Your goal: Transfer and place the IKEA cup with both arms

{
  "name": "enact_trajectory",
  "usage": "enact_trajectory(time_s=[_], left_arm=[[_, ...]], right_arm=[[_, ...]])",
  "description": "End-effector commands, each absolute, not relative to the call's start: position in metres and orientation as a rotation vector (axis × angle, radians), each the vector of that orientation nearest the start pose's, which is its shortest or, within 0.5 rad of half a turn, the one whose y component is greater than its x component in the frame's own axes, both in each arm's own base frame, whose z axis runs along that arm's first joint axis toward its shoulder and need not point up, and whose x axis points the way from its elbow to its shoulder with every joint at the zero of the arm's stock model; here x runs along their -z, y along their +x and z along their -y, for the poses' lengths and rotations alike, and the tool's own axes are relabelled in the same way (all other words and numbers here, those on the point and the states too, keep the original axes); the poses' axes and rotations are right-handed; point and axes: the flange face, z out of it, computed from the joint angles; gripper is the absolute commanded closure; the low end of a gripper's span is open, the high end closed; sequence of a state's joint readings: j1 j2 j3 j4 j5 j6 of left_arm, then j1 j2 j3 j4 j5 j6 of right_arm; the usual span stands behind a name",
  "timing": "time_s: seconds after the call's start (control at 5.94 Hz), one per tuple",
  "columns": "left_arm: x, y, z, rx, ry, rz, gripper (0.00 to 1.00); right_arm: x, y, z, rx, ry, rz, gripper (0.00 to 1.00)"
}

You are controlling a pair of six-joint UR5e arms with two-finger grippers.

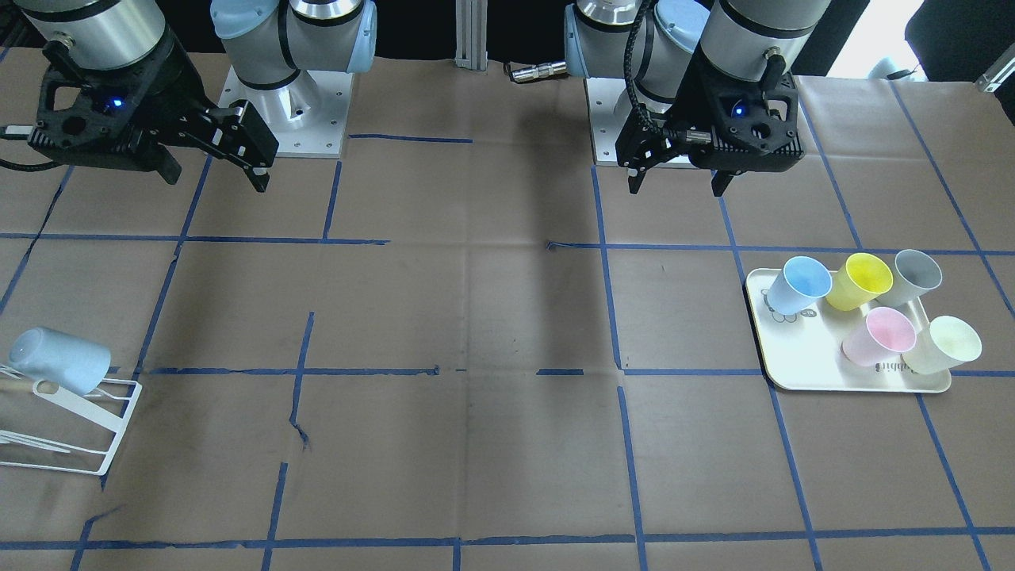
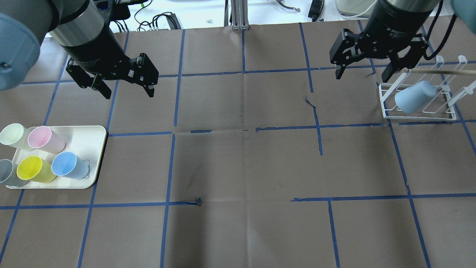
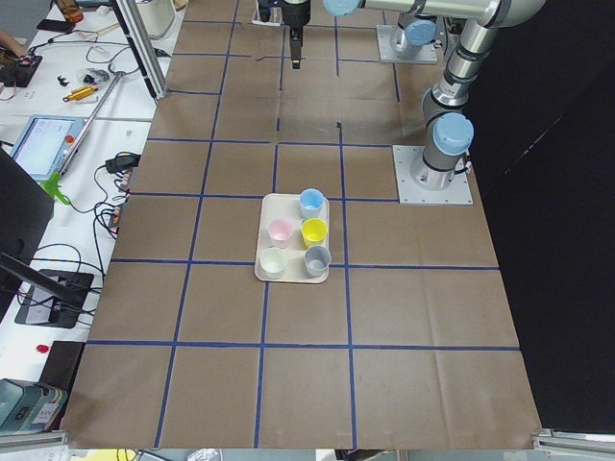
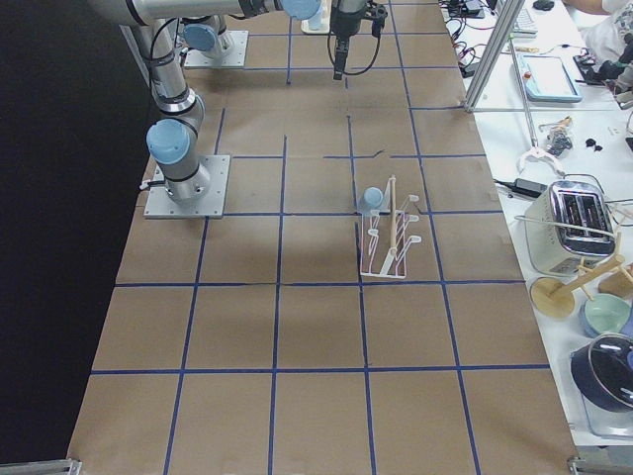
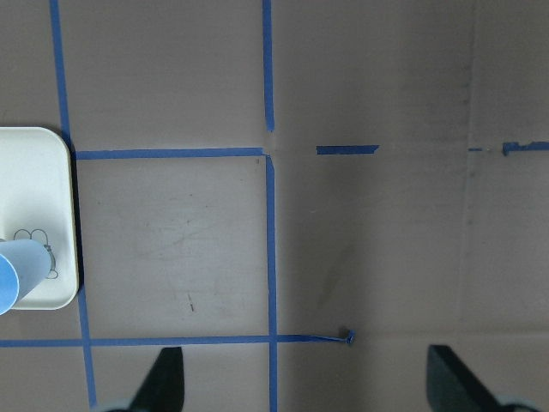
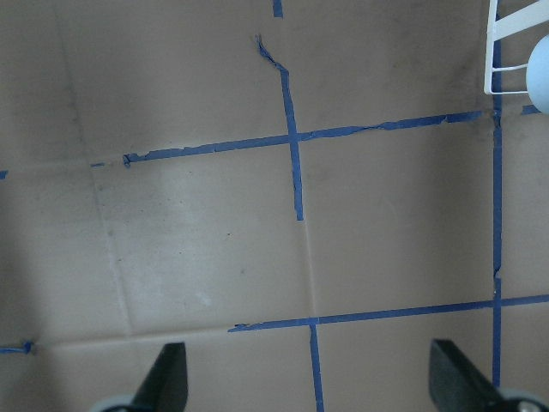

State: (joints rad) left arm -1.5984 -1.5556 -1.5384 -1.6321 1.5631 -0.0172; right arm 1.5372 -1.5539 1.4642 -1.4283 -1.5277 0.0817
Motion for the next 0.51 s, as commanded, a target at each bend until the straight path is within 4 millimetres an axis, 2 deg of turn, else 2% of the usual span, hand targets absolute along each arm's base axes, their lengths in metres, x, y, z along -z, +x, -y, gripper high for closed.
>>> enact_trajectory(time_s=[0.0,0.34], left_arm=[[-0.5044,-0.1474,0.4802,-0.024,0.017,-3.149,0.02],[-0.5045,-0.1474,0.4803,-0.022,0.017,-3.149,0.02]], right_arm=[[-0.5177,0.1209,0.4966,-0.082,0.185,-3.093,0.00],[-0.5151,0.1160,0.5029,-0.065,0.189,-3.094,0.00]])
